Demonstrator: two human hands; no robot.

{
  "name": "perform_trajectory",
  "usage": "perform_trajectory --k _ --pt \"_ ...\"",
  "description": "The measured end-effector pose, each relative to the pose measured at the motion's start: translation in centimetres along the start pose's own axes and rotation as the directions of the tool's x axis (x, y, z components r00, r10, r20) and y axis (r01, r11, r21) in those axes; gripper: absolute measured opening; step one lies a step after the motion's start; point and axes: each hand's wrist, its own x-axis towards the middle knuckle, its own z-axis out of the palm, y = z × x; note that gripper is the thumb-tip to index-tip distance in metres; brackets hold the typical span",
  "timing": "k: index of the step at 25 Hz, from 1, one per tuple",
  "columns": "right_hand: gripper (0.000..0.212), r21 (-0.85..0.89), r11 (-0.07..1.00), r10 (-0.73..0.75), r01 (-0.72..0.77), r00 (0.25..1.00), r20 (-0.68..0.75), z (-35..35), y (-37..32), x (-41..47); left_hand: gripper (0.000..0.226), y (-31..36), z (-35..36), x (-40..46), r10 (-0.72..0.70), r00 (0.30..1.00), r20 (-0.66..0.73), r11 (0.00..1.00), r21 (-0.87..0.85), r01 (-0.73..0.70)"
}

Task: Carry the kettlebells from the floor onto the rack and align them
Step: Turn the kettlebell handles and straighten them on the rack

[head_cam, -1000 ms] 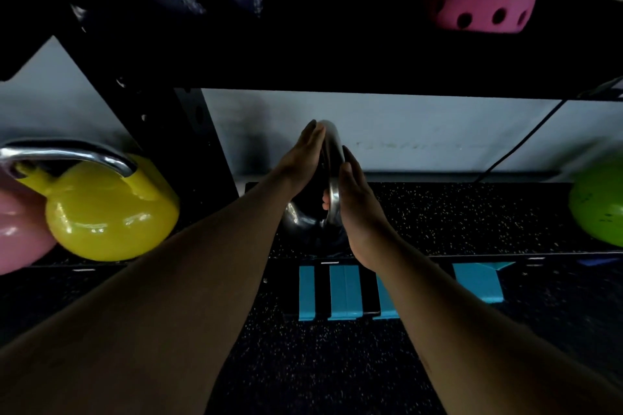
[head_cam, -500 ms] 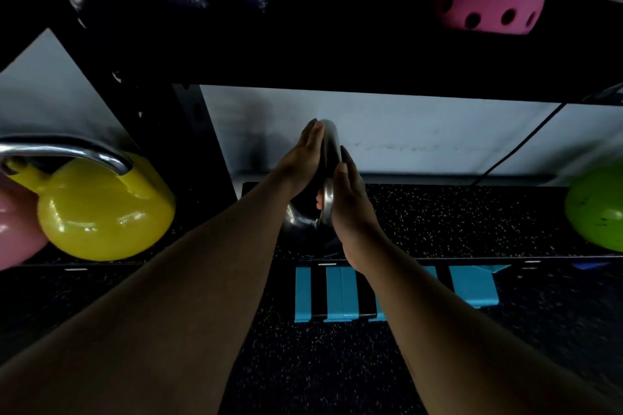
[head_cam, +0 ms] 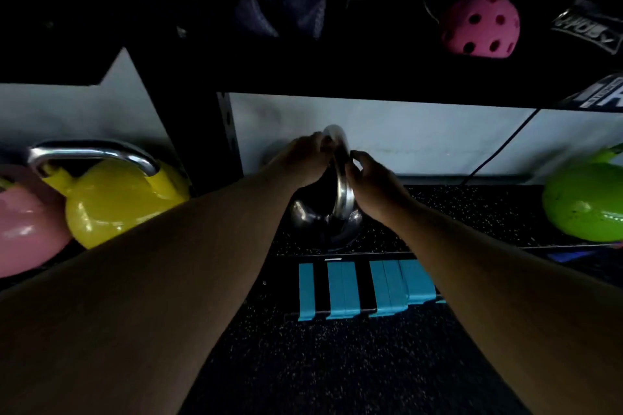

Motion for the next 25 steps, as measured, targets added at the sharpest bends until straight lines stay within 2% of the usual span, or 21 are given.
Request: perform_trajectory --k 2,4,6,9,12,16,18,22,25 --pt "0.039 -0.266 0.963 -0.065 0.049 0.997 -0.050 -1.6 -0.3 -0.9 0.037 -0.7 -1.1 -2.1 0.129 0.989 0.075 0.964 0.224 -0.143" --pt "0.037 -0.510 0.855 -0.151 0.093 0.986 -0.074 -1.9 -0.9 -2.2 0.033 -1.3 -2.5 -4.7 0.252 0.957 0.141 0.864 0.412 -0.288" --pt "0.037 -0.610 0.781 -0.217 0.134 0.974 -0.064 -1.3 -2.0 -3.4 0.031 -1.9 -4.0 -7.1 0.308 0.936 0.171 0.776 0.524 -0.351" --pt "0.039 -0.585 0.789 -0.259 0.185 0.965 -0.045 0.2 -3.7 -5.3 0.028 -4.2 -5.9 -10.1 0.349 0.922 0.168 0.723 0.578 -0.379" --pt "0.033 -0.548 0.804 -0.290 0.231 0.957 -0.022 2.2 -5.5 -6.9 0.026 -7.2 -8.7 -12.9 0.399 0.912 0.091 0.696 0.618 -0.366" --pt "0.020 -0.447 0.830 -0.365 0.334 0.931 0.018 6.3 -9.1 -7.4 0.024 -12.5 -13.4 -15.8 0.349 0.935 0.061 0.713 0.631 -0.307" --pt "0.017 -0.450 0.811 -0.405 0.373 0.914 0.028 8.9 -11.0 -7.5 0.026 -15.7 -15.5 -16.7 0.371 0.928 0.032 0.683 0.668 -0.296" --pt "0.015 -0.412 0.817 -0.433 0.404 0.901 0.025 15.5 -17.5 -7.0 0.035 -22.0 -20.1 -18.3 0.349 0.937 -0.001 0.702 0.663 -0.260" --pt "0.021 -0.401 0.807 -0.458 0.433 0.888 0.035 19.6 -21.9 -5.1 0.037 -25.9 -23.1 -17.9 0.369 0.929 -0.041 0.676 0.698 -0.238"
